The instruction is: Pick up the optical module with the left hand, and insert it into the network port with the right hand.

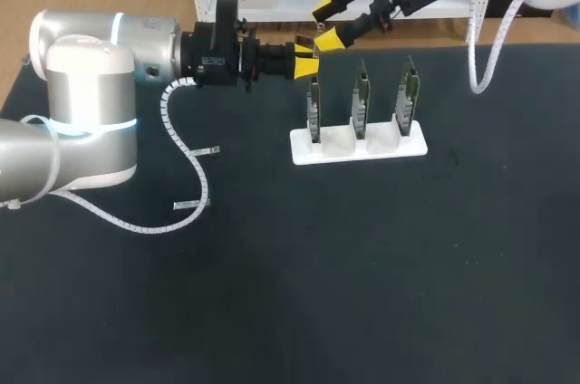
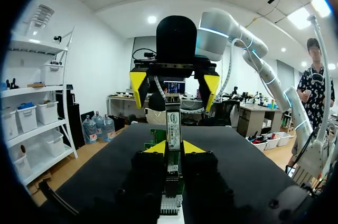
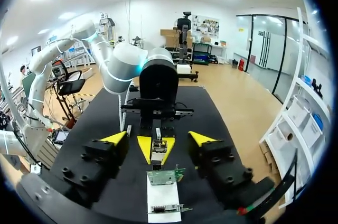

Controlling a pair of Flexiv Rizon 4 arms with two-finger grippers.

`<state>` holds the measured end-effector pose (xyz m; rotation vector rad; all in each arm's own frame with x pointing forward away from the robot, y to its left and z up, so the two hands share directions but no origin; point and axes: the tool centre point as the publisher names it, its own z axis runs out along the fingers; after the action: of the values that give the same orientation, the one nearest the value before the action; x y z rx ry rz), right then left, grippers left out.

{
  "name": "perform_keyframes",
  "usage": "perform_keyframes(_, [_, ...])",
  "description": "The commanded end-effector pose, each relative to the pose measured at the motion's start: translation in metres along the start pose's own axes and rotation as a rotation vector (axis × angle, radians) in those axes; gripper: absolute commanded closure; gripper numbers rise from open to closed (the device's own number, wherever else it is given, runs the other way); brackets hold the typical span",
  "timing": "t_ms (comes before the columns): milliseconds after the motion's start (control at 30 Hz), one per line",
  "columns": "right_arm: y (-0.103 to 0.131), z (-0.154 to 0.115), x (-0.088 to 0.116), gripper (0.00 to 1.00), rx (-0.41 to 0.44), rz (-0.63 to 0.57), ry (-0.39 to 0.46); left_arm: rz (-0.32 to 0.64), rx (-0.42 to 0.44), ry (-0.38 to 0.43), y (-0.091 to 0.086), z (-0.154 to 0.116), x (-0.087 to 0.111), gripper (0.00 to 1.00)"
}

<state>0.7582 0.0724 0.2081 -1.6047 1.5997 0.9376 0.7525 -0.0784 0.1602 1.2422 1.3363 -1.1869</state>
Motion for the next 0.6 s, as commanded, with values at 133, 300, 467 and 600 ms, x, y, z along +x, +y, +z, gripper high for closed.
perform_keyframes(133, [-0.0006, 0.0007, 0.0008, 1.0, 0.013, 0.004, -0.005, 0.001, 0.001, -0.001, 0.0011, 0.0003, 0.0006, 1.0])
perform_keyframes(300, [-0.0003, 0.0005, -0.0001, 1.0, 0.006, -0.002, -0.003, 0.001, 0.001, -0.001, 0.0011, 0.0003, 0.0006, 1.0])
perform_keyframes(467, [-0.0002, 0.0014, -0.0001, 1.0, 0.005, 0.0, -0.003, 0.001, 0.001, -0.001, 0.0011, 0.0003, 0.0006, 0.71])
perform_keyframes(600, [0.0004, 0.0016, -0.0005, 1.0, 0.003, -0.001, -0.008, 0.001, 0.001, -0.001, 0.0011, 0.0003, 0.0006, 0.0])
